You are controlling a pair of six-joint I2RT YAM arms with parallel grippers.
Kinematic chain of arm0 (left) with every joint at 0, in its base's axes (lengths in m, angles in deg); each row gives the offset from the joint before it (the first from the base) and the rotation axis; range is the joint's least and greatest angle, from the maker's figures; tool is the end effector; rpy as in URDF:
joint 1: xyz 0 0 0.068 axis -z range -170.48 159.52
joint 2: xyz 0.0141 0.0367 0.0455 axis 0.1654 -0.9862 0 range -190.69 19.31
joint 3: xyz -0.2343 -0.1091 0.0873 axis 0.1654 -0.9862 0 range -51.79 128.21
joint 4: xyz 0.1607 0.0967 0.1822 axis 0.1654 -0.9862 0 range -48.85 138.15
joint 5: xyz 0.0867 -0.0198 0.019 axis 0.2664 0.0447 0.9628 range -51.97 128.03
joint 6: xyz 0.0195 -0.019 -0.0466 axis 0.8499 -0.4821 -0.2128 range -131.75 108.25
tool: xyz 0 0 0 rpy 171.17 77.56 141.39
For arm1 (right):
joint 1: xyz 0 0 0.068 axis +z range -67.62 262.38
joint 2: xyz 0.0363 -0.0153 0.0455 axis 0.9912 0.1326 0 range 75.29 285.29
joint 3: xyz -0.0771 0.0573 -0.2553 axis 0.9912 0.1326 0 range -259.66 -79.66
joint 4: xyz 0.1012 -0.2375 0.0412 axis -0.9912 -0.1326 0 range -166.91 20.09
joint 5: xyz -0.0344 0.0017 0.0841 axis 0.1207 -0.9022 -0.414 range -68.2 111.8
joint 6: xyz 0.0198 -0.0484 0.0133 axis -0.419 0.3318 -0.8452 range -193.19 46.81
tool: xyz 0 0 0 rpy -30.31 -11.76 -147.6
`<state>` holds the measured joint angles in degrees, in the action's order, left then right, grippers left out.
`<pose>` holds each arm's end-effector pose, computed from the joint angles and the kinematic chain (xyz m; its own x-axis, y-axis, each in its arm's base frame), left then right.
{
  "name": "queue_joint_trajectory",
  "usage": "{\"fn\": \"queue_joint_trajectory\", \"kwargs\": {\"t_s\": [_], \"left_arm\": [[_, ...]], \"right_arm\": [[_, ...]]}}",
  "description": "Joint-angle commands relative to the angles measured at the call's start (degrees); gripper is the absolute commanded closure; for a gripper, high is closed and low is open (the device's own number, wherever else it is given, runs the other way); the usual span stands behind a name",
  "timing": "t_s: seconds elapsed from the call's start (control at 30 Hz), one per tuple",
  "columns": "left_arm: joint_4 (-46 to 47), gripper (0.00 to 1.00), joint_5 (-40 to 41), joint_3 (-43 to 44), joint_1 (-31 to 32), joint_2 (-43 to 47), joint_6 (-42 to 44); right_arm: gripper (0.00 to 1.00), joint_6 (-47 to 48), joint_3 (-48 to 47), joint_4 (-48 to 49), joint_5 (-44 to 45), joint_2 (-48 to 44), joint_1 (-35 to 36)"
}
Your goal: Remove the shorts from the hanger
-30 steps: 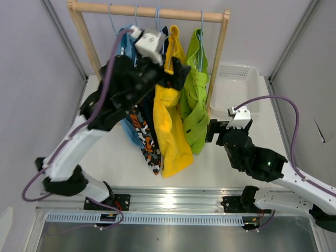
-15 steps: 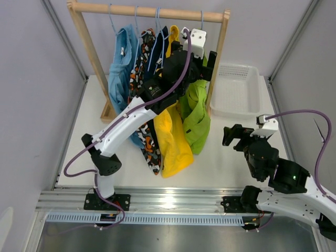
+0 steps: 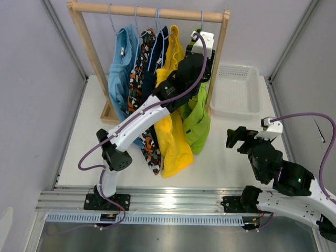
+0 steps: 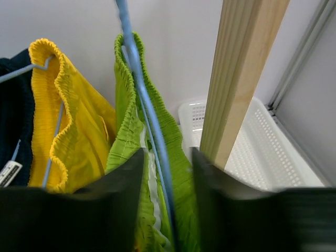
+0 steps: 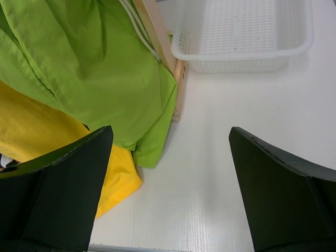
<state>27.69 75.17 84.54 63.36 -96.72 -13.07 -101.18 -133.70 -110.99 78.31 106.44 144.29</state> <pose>0.2812 -0.3485 0.4917 -0.0084 -0.0198 -0.9998 0.2873 0.9576 -0.0214 0.0663 0.0613 0.3714 -0.1832 0.2068 -0.9611 -0.0314 0.9759 0.2159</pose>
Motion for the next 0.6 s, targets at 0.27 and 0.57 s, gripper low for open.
{"fn": "queue_joint_trajectory", "kwargs": {"t_s": [0.27, 0.57], "left_arm": [[2.27, 1.00, 1.35, -0.01, -1.37, 3.96, 4.74], [-0.36, 1.00, 1.87, 5.96, -1.29, 14.14, 14.94]], "right_arm": [[0.01, -4.09, 0.78, -0.40, 0.09, 0.13, -0.12], [0.00, -3.56, 1.92, 3.37, -0.17, 2.68, -0.12]]}}
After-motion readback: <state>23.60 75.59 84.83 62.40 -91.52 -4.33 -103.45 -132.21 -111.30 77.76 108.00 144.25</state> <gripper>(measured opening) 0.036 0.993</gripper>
